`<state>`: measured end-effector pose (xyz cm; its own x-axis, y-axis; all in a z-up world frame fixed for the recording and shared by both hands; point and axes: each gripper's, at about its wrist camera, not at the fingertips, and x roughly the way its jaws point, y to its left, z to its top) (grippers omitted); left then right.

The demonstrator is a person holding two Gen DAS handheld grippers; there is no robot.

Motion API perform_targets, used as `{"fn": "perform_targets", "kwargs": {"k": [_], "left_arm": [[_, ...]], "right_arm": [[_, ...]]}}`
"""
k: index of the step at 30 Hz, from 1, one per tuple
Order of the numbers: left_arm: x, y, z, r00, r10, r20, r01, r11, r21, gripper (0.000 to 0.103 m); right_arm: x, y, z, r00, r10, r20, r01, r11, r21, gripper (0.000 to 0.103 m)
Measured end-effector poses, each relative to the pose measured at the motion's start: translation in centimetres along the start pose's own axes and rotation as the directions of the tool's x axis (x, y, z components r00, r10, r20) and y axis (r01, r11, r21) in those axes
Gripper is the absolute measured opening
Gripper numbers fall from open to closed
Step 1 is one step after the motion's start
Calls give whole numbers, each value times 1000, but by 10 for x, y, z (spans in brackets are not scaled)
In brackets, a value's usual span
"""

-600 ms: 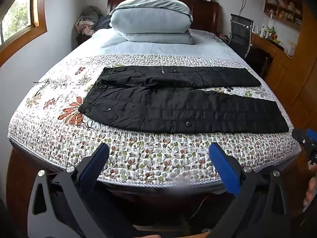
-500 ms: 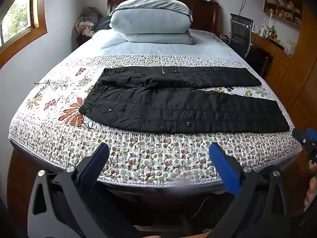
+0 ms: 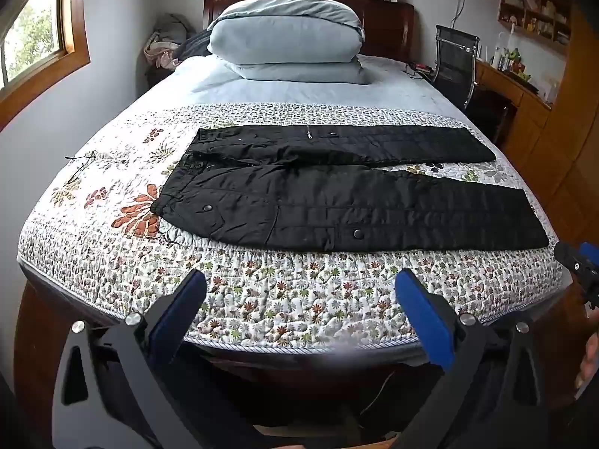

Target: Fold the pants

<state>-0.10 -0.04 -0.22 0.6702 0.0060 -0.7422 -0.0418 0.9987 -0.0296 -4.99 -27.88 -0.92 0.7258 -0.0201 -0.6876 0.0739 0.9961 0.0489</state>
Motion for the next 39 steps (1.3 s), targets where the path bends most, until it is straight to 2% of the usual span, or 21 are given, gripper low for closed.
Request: {"fn": "perform_targets", "kwargs": {"k": [39], "left_arm": [[0, 3, 2, 1000, 10, 4, -10, 1000, -1, 100]], "right_arm": [[1, 0, 1, 1000, 2, -3, -2, 1000, -3, 100]]}}
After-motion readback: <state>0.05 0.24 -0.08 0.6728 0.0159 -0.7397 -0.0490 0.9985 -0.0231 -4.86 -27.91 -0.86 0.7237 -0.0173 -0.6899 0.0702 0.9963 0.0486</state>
